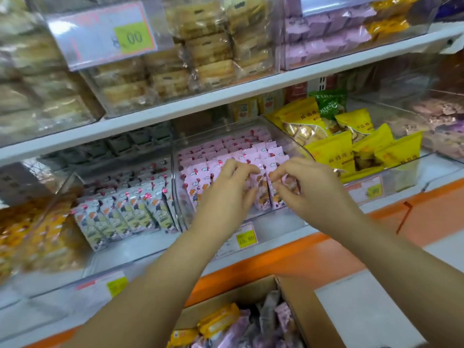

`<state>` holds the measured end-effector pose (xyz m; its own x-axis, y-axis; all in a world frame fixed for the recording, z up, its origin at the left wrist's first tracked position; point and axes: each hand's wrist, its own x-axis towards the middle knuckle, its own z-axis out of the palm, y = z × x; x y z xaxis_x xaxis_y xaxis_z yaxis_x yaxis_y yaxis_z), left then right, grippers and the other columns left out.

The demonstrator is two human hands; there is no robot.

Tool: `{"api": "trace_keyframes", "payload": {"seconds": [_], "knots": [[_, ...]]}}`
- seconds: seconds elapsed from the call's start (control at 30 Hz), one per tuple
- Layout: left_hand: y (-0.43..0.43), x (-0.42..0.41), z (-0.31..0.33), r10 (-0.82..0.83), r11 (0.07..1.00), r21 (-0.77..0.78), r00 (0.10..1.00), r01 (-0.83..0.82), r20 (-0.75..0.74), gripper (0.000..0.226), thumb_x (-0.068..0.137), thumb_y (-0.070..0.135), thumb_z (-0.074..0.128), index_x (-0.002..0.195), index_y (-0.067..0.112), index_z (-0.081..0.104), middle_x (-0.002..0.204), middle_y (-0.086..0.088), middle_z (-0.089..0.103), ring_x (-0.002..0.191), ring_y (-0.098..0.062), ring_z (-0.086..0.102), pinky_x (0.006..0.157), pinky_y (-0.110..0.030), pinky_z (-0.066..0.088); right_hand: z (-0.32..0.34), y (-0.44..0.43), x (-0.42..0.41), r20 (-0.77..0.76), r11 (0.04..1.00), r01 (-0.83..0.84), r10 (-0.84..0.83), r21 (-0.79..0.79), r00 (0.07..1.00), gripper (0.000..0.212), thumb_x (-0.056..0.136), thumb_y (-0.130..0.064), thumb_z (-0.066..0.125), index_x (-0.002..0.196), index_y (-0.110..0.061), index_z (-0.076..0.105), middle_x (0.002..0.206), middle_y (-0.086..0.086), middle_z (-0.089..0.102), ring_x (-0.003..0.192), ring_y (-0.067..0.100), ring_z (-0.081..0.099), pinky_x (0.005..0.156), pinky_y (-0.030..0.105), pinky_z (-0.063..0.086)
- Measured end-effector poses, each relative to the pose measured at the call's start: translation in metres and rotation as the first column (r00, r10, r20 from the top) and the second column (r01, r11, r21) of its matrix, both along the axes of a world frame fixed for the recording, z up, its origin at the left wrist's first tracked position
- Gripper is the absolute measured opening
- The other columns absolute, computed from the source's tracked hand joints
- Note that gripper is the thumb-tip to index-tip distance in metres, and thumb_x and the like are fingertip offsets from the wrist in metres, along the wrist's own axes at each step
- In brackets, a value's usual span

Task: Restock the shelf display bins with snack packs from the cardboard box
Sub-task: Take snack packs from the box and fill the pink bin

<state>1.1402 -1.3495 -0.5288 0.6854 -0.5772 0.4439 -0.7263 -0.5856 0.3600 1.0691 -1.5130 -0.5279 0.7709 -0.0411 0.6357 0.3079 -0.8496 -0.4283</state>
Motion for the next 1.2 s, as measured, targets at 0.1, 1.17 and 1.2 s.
{"api": "trace_keyframes", "payload": {"seconds": [0.1,1.17,1.2], "knots": [[0.037,-0.036,-0.019,-0.151,0.987,-0.055,0.988,0.153,0.036,0.019,0.094,0.029,0.050,0.112,0.024,0.057,0.106,0.008,0.046,0.085,-0.009,0.054,0.072,-0.034,0.049,-0.024,0.028,-0.027,-0.117,0.996,-0.086,0.089,0.028,0.989,0.004,0.084,-0.011,0.067,0.086,-0.015,0.067,0.073,-0.022,0.050,0.065,0.003,0.050,0.060,0.012,0.037],[0.140,-0.084,-0.240,0.234,0.928,0.365,0.650,0.072,-0.723,0.036,0.098,0.020,0.054,0.133,0.022,0.048,0.130,-0.005,0.052,0.108,-0.023,0.057,0.092,-0.042,0.048,-0.163,0.063,-0.066,-0.871,0.884,-0.365,-0.091,-0.294,0.482,0.044,0.088,-0.029,0.061,0.131,-0.029,0.050,0.129,0.000,0.052,0.102,0.017,0.055,0.075,0.023,0.042],[0.136,-0.084,-0.240,0.236,0.929,0.364,0.650,0.067,-0.722,0.039,0.097,0.021,0.055,0.135,0.023,0.046,0.132,-0.005,0.051,0.108,-0.023,0.057,0.092,-0.041,0.048,-0.166,0.062,-0.070,-0.872,0.876,-0.360,-0.124,-0.320,0.473,0.049,0.089,-0.032,0.060,0.136,-0.029,0.044,0.131,0.001,0.050,0.102,0.018,0.056,0.076,0.029,0.047]]}}
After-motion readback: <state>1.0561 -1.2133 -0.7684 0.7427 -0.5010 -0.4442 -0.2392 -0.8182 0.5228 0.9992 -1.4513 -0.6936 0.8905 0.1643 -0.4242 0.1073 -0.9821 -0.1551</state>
